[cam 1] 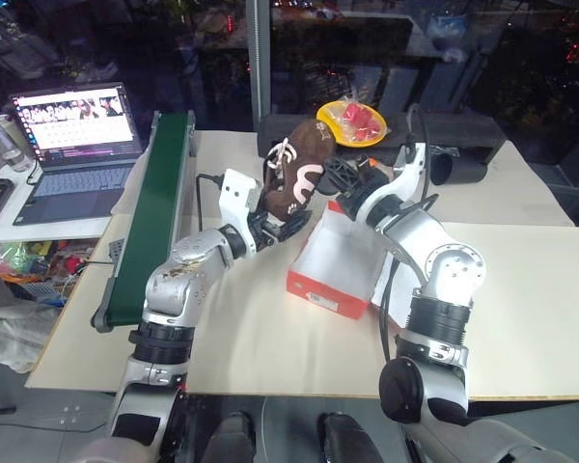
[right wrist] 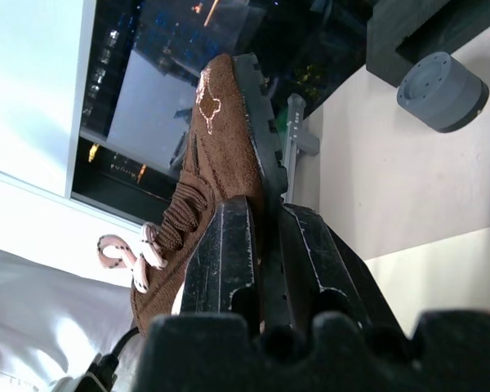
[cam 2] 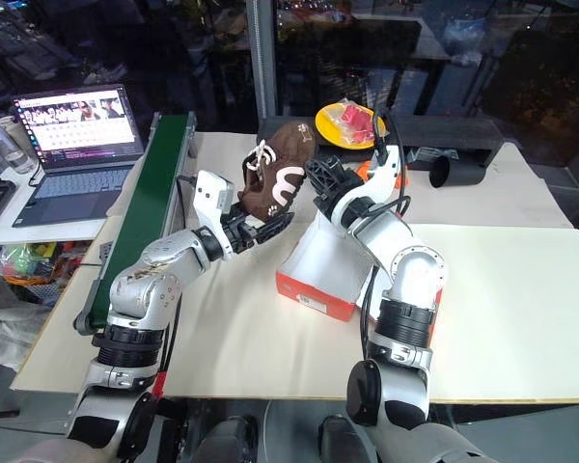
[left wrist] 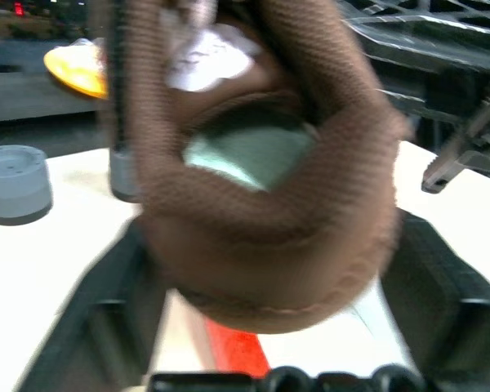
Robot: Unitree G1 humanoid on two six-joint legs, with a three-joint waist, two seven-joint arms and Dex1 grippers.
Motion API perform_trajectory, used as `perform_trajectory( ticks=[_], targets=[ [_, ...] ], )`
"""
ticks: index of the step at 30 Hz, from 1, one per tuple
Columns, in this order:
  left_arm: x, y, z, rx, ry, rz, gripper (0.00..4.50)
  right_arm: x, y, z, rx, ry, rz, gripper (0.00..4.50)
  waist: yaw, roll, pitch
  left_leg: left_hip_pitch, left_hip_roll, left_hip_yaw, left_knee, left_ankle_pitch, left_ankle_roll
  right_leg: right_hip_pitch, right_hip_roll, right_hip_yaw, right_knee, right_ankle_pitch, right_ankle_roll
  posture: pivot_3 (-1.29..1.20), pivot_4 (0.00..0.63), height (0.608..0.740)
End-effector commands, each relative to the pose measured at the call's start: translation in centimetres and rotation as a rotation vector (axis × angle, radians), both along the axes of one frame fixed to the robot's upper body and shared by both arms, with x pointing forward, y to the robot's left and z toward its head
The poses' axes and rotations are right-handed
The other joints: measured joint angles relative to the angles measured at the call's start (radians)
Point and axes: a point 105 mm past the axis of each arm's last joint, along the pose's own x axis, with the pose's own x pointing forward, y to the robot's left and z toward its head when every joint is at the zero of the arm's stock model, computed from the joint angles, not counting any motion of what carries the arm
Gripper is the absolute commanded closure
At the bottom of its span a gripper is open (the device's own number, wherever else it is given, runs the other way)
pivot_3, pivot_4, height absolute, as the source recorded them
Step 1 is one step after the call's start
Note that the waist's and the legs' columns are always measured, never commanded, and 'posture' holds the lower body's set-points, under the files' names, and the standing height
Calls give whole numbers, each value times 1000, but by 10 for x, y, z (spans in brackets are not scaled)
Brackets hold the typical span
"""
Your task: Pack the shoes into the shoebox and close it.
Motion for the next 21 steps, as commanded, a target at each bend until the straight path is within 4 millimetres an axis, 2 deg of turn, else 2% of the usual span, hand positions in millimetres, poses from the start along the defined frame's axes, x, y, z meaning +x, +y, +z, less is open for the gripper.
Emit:
perform_trajectory(
  ticks=[1, 4, 8, 10, 13, 19, 21],
  targets=[
    [-8, -6, 3, 28, -22, -44, 21, 2, -29, 23, -18, -77, -182, 4123, 0, 0, 0, 0, 0, 0, 0, 0, 0, 0, 0, 0, 0, 0, 0, 0, 150, 740],
    [-6, 5, -9, 86, -3, -17, 21, 9, -62, 17, -154, -21, -366, 4123, 1, 0, 0, 0, 0, 0, 0, 0, 0, 0, 0, 0, 0, 0, 0, 0, 150, 740],
    [-6, 20, -18, 134, 2, 16, 21, -1, -83, -1, -508, 91, -455, 4123, 2, 1, 1, -1, 0, 0, 0, 0, 0, -1, 0, 0, -1, 0, 0, 0, 150, 740],
    [-6, 23, -17, 137, 1, 24, 21, -12, -86, -11, -627, 131, -447, 4123, 2, 1, 1, -1, 0, 0, -2, 0, 0, -1, 0, 0, -1, 0, 0, 0, 150, 740],
    [-5, 24, -17, 133, 4, 31, 21, -29, -87, -28, -706, 184, -433, 4123, -3, 2, 1, 0, 1, 0, -2, 0, 0, -1, 0, 0, 0, -1, -1, 0, 150, 740],
    [-7, 10, -14, 107, 8, 3, 21, -60, -77, -98, -829, 428, -378, 4123, 1, 2, 0, 0, 1, -1, -2, 0, 0, 0, 0, 0, 0, -1, -1, 0, 150, 740],
    [-8, 8, -14, 104, 11, 0, 21, -64, -77, -114, -853, 489, -380, 4123, 4, 2, 0, 0, 0, 0, -1, 0, 0, 0, 0, 0, 0, -1, -1, 0, 150, 740]
  ],
)
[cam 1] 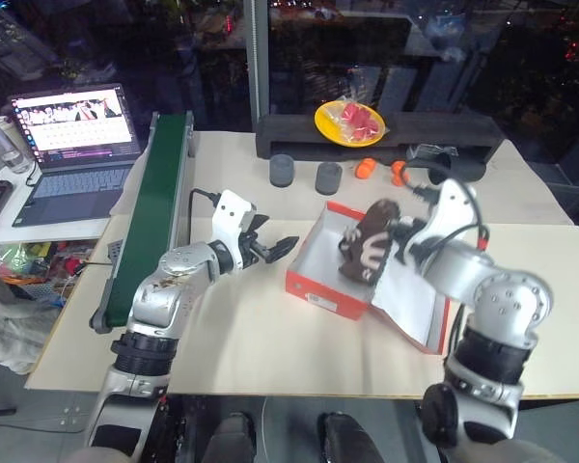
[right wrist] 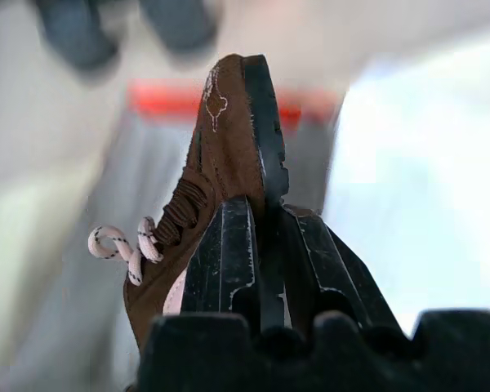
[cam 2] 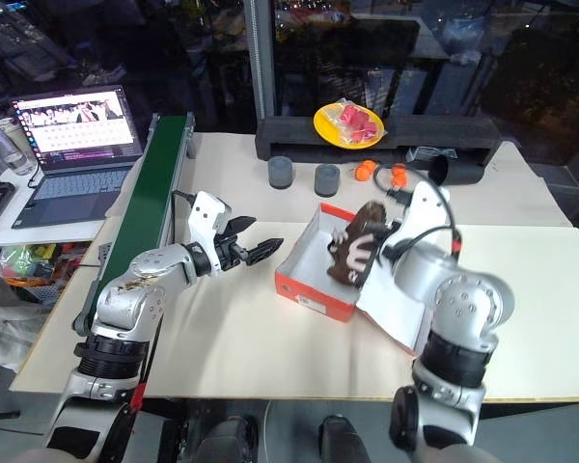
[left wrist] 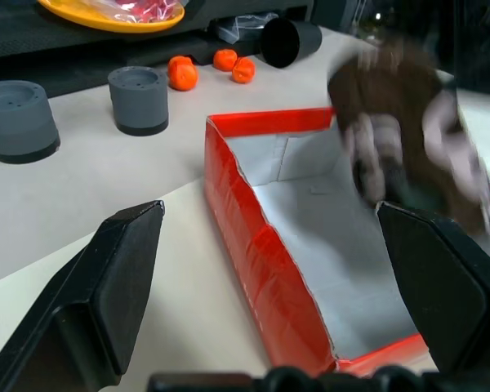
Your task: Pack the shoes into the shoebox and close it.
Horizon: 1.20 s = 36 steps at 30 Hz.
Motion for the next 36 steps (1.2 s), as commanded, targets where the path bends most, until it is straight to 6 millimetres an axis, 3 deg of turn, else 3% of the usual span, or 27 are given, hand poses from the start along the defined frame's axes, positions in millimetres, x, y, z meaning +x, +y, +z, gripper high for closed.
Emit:
perform_trajectory(
  ticks=[1, 5, 9, 13, 15, 17, 19, 22, 23, 25, 28, 30, 32, 33, 36],
  targets=[
    [-4, -8, 18, -13, -60, -25, 21, -8, -7, -14, -76, 58, -61, 4123, 2, 0, 0, 0, 0, 0, 0, 0, 0, 0, 0, 0, 0, 0, 0, 0, 150, 740],
    [-3, -5, 20, -11, -63, -20, 21, -6, -11, -28, -123, 110, -105, 4123, 1, 0, 0, 1, 0, 0, 0, 0, 0, 0, 0, 0, 0, 0, 0, 0, 150, 740],
    [-1, -3, 23, -10, -69, -12, 21, -3, -12, -28, -170, 111, -121, 4123, 1, 0, 0, 1, 0, 0, 0, 0, 0, 1, 0, 0, 0, 0, 0, 0, 150, 740],
    [1, -1, 24, -13, -76, 3, 0, 6, -11, -9, -145, 22, -131, 2821, 1, 0, 0, 1, 0, 0, 0, 0, 0, 1, 0, 0, 0, 0, 0, 0, 150, 740],
    [2, 2, 25, -7, -90, 16, 0, 13, -12, 12, -154, -62, -136, 2080, 1, 0, 0, 1, 0, 0, 0, 0, 0, 1, 0, 0, 0, 0, 0, 0, 150, 740],
    [6, 8, 27, -1, -109, 46, 0, 20, -15, 48, -187, -207, -149, 1505, 0, 0, 0, 0, 0, 0, 0, 0, 0, 0, 0, 0, 0, 0, 0, 0, 150, 740],
    [11, 17, 33, -3, -141, 93, 0, 23, -20, 81, -227, -336, -176, 1505, -1, 1, 0, 0, 0, 0, 0, 0, 0, 0, 0, 0, 0, 0, 0, 0, 150, 740],
    [31, 47, 50, -71, -187, 270, 0, 21, -24, 141, -324, -584, -185, 1505, -1, 1, 0, 0, 0, 0, 0, 0, 0, -1, 1, -1, 0, 0, 0, 0, 150, 740],
    [36, 57, 55, -87, -201, 330, 0, 21, -18, 153, -339, -644, -149, 1505, -2, 1, 0, 0, 0, 0, 0, 0, 0, -1, 1, -1, 0, 0, 0, 0, 150, 740],
    [49, 87, 66, -128, -233, 521, 0, 20, 18, 165, -296, -745, 91, 1505, -4, 1, 0, 0, 0, 0, 0, 0, 0, -1, 1, -1, -1, 0, 1, 0, 150, 740],
    [62, 128, 66, -160, -214, 772, 0, 0, 71, 155, -226, -792, 505, 1505, -7, 1, 0, 1, 1, 0, 0, 0, 0, 0, 1, 0, -1, 0, 1, 0, 150, 740],
    [66, 160, 58, -127, -183, 938, 0, -42, 106, 138, -127, -802, 898, 1505, -2, 1, 0, 1, 0, -1, 0, 0, 0, 0, 1, -1, 0, 0, 1, 0, 150, 740],
    [67, 179, 41, -123, -90, 1040, 0, -78, 116, 116, -122, -785, 1171, 1505, 4, 1, 0, 0, 0, -3, 0, -1, 1, 1, 1, -2, -2, 0, 1, 0, 150, 740],
    [67, 183, 35, -133, -52, 1062, 0, -84, 114, 108, -114, -763, 1219, 1505, 8, 0, 1, -1, 0, -3, 0, -1, 1, 1, 0, -3, -2, 0, 1, 0, 150, 740],
    [67, 184, 31, -101, -39, 1067, 0, -74, 103, 95, -106, -710, 1201, 1505, 14, -2, 2, -5, -2, -4, 3, -1, 1, 1, -2, -4, -2, 0, 3, 0, 150, 740]
  ],
)
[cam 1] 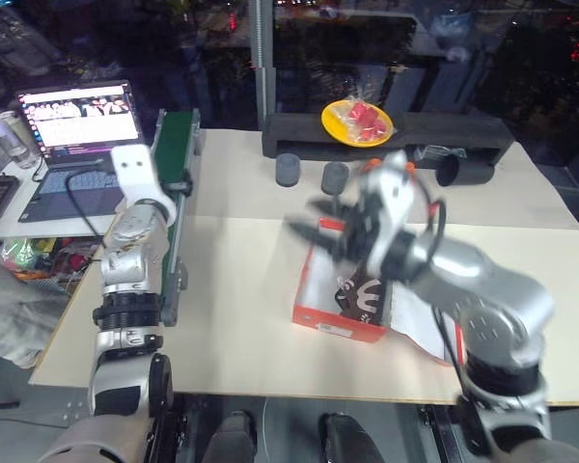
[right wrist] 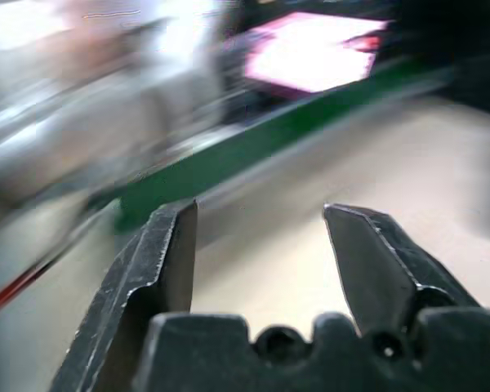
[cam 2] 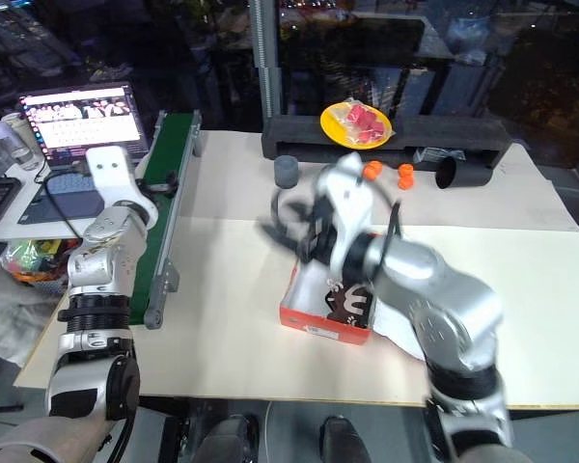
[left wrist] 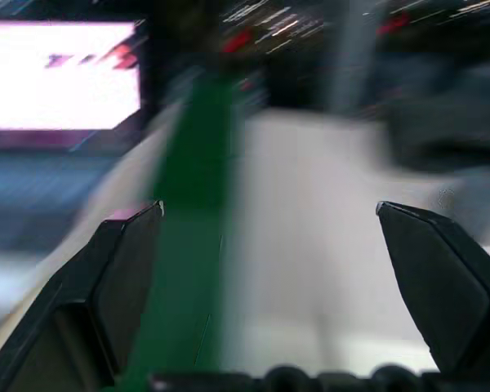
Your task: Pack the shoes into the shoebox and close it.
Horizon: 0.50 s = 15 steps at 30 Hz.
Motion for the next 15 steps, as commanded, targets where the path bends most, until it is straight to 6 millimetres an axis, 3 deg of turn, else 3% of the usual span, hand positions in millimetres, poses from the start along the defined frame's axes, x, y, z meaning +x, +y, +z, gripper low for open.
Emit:
perform_trajectory(
  ticks=[1, 3, 8, 15],
  targets=[
    [1, -7, 9, 46, 6, -16, 0, 3, -8, 1, -5, -50, 14, 1505, 6, -2, 1, 0, 0, 0, 2, 0, 0, 0, 0, 0, 0, 0, 0, 0, 150, 740],
    [-1, -8, 2, 59, 46, -24, 0, 8, -10, -15, -58, -33, -2, 1505, 15, -3, 0, 1, 0, 0, 2, 1, -2, 1, 0, 0, 1, 1, -1, 0, 150, 740],
    [-4, -8, -7, 40, 68, -38, 0, 14, -8, -30, -59, 2, -32, 85, 10, -3, 0, 5, 1, 2, 1, 1, -2, 0, 1, 1, 3, 0, -1, 0, 150, 740],
    [-6, -7, -7, 60, 75, -50, 0, 17, -8, -45, -71, 19, -57, 35, 15, -3, 0, 4, 1, 1, -1, 1, -2, 0, 1, 1, 2, 0, -1, 0, 150, 740]
  ],
)
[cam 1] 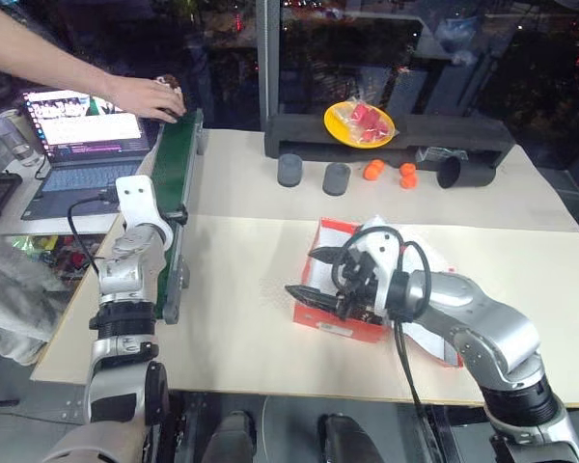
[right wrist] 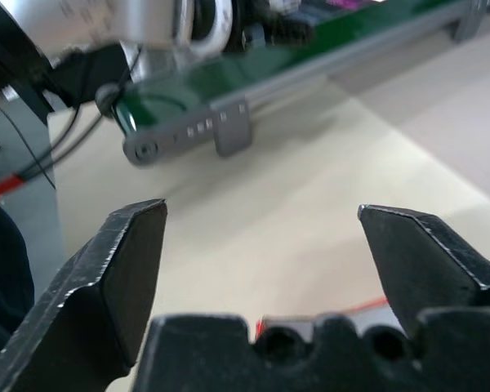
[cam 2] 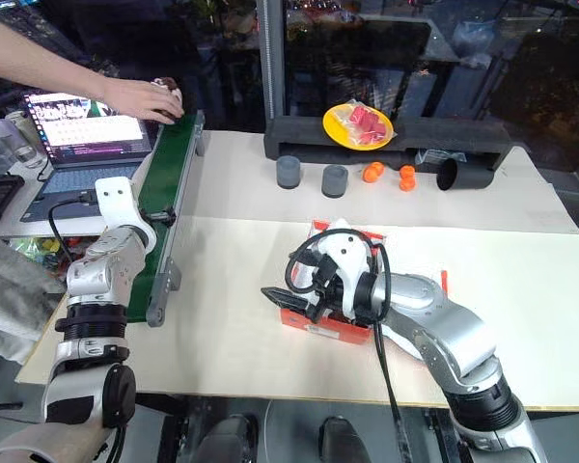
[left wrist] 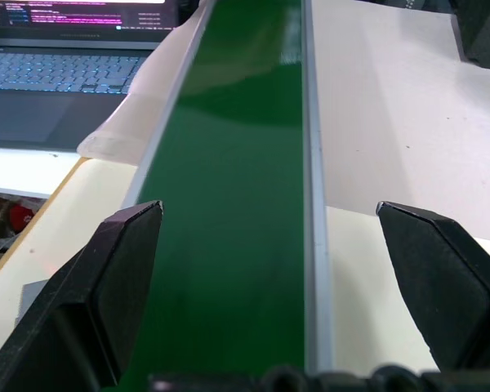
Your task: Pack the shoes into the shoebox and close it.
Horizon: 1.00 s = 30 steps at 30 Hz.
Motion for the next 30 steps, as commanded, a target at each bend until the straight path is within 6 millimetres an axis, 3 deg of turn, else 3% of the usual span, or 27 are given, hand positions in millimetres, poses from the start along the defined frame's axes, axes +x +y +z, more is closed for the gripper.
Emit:
perform_trajectory(
  ticks=[1, 9, 15, 22, 30],
  targets=[
    [-1, 2, 18, 32, -55, -4, 0, -1, 2, 9, 30, -54, 3, 35, 1, 0, 0, 0, 0, 0, 0, 0, 0, 0, 0, 0, 0, 0, 0, 0, 150, 740],
    [1, 0, 19, 191, -35, -37, 0, 6, 0, 4, 15, -52, -45, 35, 1, 0, 0, 0, 0, 0, 0, 0, 0, 0, 0, 0, 0, 0, 0, 0, 150, 740],
    [1, 3, 19, 193, -29, -22, 0, 10, -2, 2, 11, -30, -67, 35, 1, 0, 0, 0, 0, 0, 0, 0, 0, 0, 0, 0, 0, 0, 0, 0, 150, 740],
    [3, 8, 33, 184, -33, -1, 0, 12, -2, 0, 9, -24, -79, 35, 1, 0, 0, 0, 0, 0, 0, 0, 0, 0, 0, 0, 1, 0, 0, 0, 150, 740],
    [2, 12, 38, 144, 70, -13, 0, 15, -3, 0, 5, -32, -109, 35, 1, 0, 0, 0, 0, 0, 0, 0, 0, 0, 0, 0, 1, 0, 0, 0, 150, 740]
  ],
)
